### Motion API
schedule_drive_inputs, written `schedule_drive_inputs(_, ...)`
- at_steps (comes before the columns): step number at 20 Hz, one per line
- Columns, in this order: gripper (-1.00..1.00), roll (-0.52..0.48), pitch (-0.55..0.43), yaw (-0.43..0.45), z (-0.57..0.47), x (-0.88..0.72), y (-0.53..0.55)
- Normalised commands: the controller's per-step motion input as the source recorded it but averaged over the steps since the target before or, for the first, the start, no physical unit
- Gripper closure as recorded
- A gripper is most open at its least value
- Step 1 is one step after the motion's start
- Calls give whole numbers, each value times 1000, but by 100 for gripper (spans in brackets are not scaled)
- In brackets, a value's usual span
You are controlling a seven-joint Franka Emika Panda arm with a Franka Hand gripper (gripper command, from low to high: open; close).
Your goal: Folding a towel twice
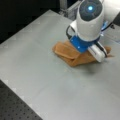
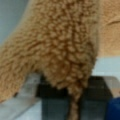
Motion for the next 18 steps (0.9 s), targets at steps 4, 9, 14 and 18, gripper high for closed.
schedule_drive_inputs(4,100,-96,185,284,112,127,-273)
schedule_drive_inputs(9,100,-120,154,269,73,206,-263)
schedule_drive_inputs(14,100,-94,166,294,125,305,-410)
schedule_drive_inputs(18,100,-56,182,307,155,406,-521)
